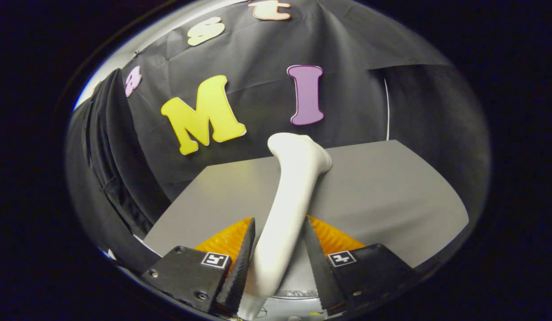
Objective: Iron the clothes twice with a garment steamer, once on the left side and once on the right side.
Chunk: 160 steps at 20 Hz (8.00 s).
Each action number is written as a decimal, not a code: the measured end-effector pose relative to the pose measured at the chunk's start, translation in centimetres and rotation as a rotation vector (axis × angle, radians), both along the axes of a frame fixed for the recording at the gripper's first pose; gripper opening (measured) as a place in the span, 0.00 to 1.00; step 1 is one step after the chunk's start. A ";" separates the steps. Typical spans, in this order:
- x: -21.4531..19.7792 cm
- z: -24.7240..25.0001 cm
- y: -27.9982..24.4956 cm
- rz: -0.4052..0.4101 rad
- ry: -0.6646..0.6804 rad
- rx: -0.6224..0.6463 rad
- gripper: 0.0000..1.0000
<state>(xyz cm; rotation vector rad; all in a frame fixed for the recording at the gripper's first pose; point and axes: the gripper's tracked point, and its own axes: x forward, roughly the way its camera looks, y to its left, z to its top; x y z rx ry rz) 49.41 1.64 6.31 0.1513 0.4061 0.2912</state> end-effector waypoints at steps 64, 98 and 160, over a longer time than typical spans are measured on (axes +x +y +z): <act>-22.8 21.3 39.0 0.183 -0.434 -0.019 0.33; -23.6 6.4 38.0 0.193 -0.213 -0.171 0.33; -29.8 -1.5 38.5 0.157 -0.114 -0.212 0.33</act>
